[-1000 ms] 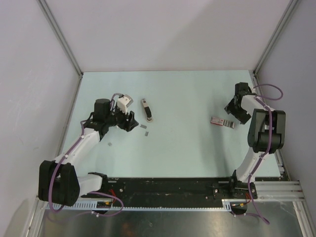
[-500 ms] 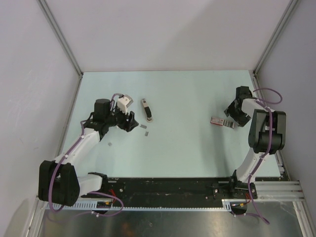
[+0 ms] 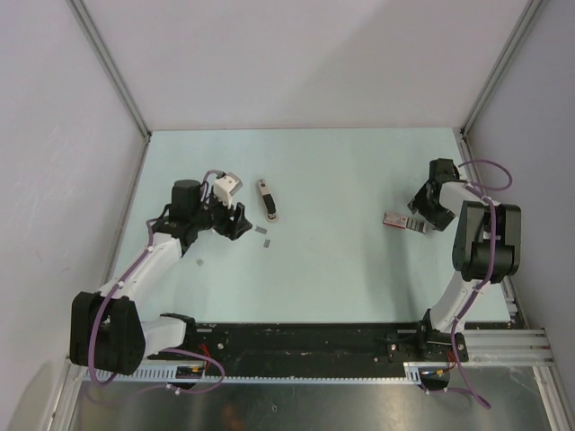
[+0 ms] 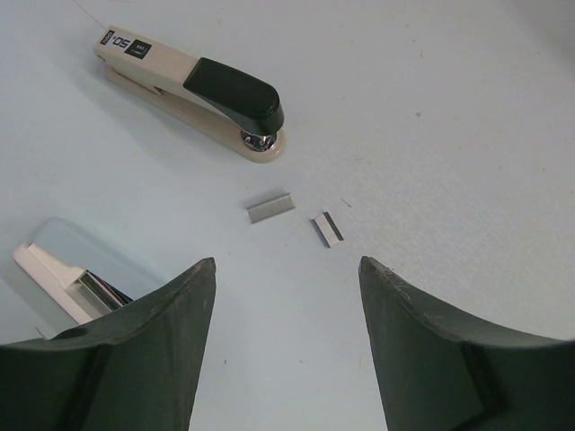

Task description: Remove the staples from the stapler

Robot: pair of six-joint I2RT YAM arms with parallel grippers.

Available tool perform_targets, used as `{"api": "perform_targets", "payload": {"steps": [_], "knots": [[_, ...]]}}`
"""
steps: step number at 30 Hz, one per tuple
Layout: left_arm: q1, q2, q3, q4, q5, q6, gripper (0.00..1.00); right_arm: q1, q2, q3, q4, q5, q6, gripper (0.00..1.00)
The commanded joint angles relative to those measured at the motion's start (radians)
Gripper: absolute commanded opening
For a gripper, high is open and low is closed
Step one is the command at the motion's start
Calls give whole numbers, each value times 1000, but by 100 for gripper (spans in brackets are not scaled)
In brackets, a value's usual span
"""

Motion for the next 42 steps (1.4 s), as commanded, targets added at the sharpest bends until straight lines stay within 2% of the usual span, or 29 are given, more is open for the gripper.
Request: {"api": "perform_targets", "payload": {"steps": [1, 17, 30, 42], "knots": [[6, -26, 42, 2, 19, 25, 70, 30, 78, -42, -31, -92, -1, 79], [7, -42, 13, 5, 43, 24, 70, 102, 99, -18, -69, -108, 7, 79], [7, -47, 7, 15, 45, 32, 69, 296, 101, -7, -162, -73, 52, 79], [7, -76, 1, 16, 37, 50, 69, 588, 50, -14, -230, -141, 188, 79]]}}
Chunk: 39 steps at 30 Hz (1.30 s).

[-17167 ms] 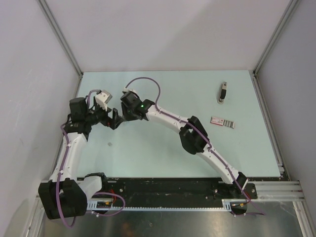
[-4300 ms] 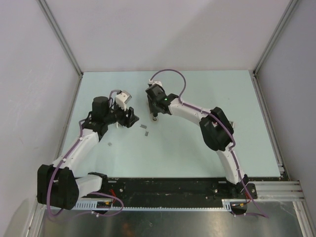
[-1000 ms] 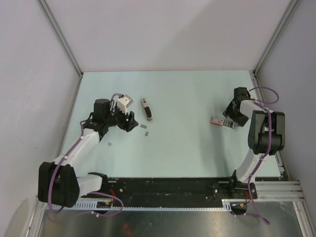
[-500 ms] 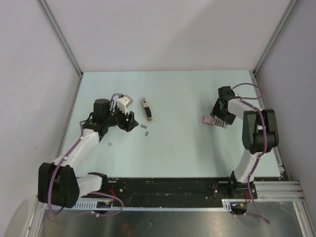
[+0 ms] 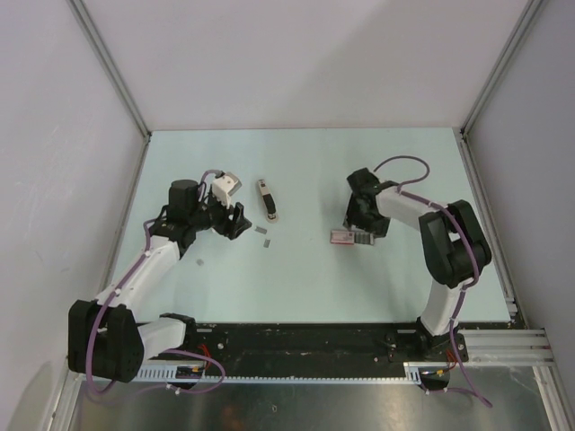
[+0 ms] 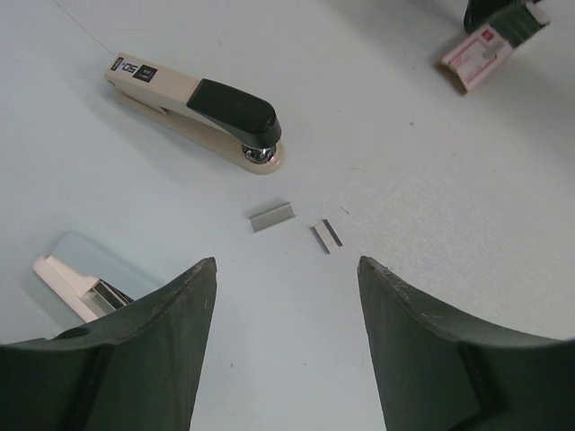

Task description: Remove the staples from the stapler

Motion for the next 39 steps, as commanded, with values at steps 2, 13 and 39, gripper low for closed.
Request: {"api": "perform_targets", "payload": {"steps": [2, 13, 39], "knots": [[7, -39, -2, 15, 21, 36, 70, 148, 32, -60, -104, -155, 148, 79], [7, -52, -10, 16, 32, 42, 70, 339, -66, -147, -112, -156, 344, 80], [-194, 35, 38, -60, -257, 334, 97, 172, -447, -210, 42, -13, 263, 87]]}}
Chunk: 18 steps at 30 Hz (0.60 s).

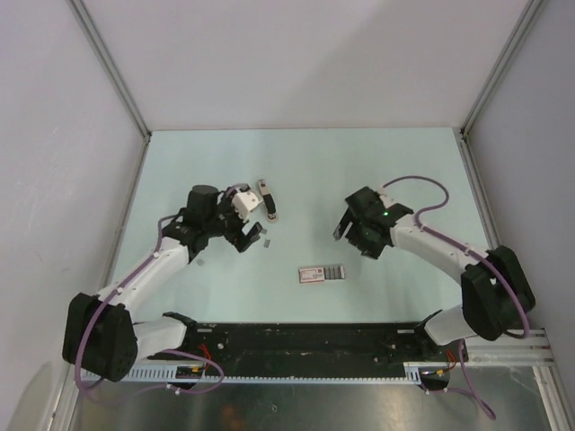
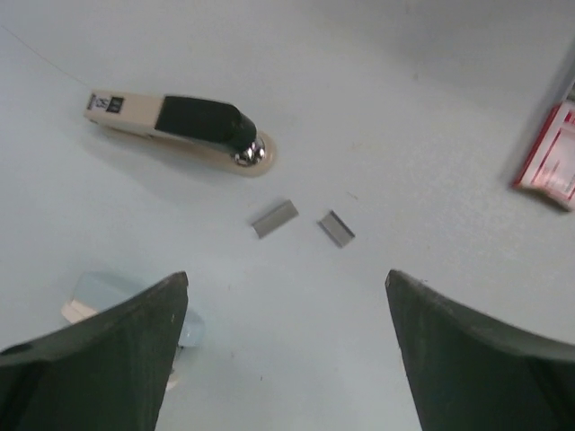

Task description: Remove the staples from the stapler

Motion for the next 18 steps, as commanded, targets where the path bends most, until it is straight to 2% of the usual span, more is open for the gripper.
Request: {"api": "perform_targets", "payload": {"steps": [1, 7, 11, 13, 15, 18], "knots": [[-61, 58, 64, -44, -152, 151, 98, -77, -83, 4, 137, 62, -173, 87], [-67, 143, 129, -124, -192, 258, 100, -111, -85, 3, 249, 65, -307, 88], [-67, 173, 174, -147, -193, 360, 100, -141, -60, 3, 290, 33, -373, 79], [-69, 187, 196, -170, -170, 428, 99, -171, -50, 2, 301, 7, -381, 76], [-68, 194, 205, -185, -127, 511, 95, -191, -58, -9, 324, -13, -385, 74], [-59, 187, 167, -189, -1, 687, 92, -203, -98, -43, 377, -27, -399, 73]]}}
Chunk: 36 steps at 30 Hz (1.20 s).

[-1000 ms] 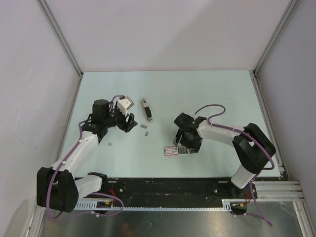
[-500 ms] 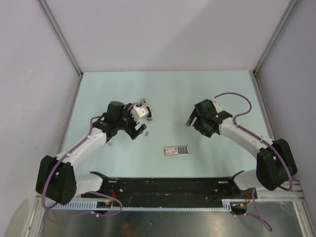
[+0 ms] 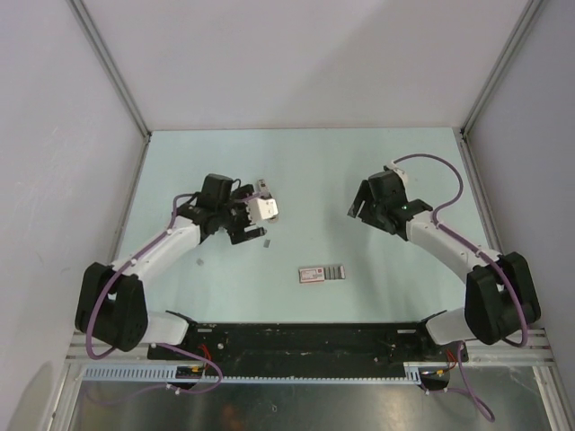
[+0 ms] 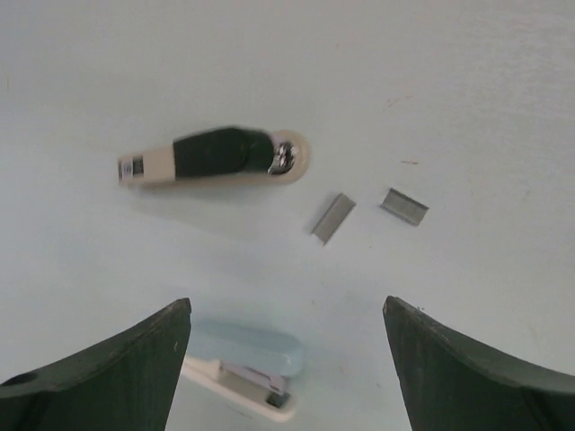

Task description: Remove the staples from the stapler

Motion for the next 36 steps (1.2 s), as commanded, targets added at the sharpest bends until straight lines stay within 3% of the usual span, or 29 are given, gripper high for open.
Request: {"api": "perform_targets", "payload": {"steps": [1, 8, 14, 17, 22, 36], "knots": [[6, 4, -2, -39, 178, 317, 93, -21, -54, -43, 108, -25, -57, 73], [16, 163, 78, -114, 261, 534, 94, -37, -118, -81, 148, -38, -102, 71], [12, 273, 163, -242, 265, 636, 85, -70, -118, -91, 172, -104, -88, 70], [7, 317, 201, -288, 263, 657, 75, -81, -115, -93, 182, -133, -85, 69], [5, 407, 292, -403, 252, 688, 68, -108, -120, -94, 189, -190, -91, 69], [-24, 554, 440, -508, 209, 707, 66, -159, -111, -99, 210, -309, -112, 68]]}}
